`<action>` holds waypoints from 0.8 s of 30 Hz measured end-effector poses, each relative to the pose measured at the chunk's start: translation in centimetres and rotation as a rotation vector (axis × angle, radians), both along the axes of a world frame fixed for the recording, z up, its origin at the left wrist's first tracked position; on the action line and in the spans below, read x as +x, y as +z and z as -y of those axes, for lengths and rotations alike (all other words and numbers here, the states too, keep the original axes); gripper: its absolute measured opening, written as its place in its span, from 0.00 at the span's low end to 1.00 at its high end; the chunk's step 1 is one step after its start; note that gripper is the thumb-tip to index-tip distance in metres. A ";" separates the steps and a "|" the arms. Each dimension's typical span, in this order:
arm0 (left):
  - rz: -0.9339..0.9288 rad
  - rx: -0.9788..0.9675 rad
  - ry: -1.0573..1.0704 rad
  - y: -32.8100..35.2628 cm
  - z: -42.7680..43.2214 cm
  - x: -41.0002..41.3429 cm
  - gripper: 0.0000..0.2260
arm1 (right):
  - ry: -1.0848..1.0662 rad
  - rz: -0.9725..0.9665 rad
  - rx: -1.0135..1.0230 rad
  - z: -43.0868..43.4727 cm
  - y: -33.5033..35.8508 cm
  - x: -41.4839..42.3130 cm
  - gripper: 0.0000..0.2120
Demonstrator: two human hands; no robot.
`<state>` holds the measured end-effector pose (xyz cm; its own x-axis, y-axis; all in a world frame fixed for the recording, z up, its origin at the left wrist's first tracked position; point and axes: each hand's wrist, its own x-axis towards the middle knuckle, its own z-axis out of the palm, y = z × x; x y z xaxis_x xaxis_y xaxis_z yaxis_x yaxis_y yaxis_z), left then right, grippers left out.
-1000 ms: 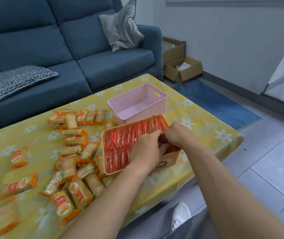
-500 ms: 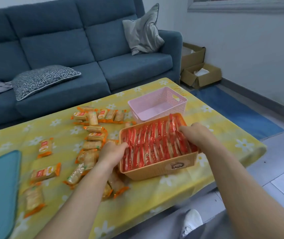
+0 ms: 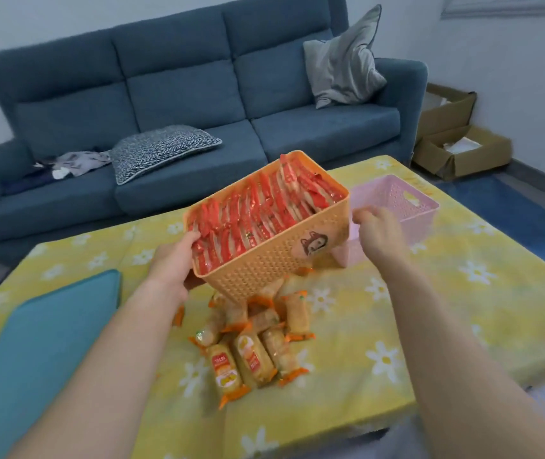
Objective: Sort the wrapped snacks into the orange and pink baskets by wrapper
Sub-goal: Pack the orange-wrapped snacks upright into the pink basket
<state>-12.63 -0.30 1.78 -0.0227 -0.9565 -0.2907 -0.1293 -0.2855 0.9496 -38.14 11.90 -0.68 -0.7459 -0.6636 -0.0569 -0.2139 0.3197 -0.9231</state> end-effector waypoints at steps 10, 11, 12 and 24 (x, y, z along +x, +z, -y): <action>-0.190 0.020 0.095 1.1 8.8 -2.4 0.08 | 0.110 -0.712 0.700 4.9 -4.1 0.9 0.13; -0.197 0.017 0.089 1.3 9.6 -3.5 0.08 | 0.094 -0.721 0.720 4.8 -4.2 0.7 0.13; -0.202 0.014 0.081 1.4 10.3 -4.7 0.08 | 0.094 -0.718 0.731 4.6 -4.1 0.5 0.14; -0.116 0.107 -0.236 -3.5 14.3 -24.8 0.08 | 0.343 -0.568 0.793 4.9 -3.9 -1.0 0.20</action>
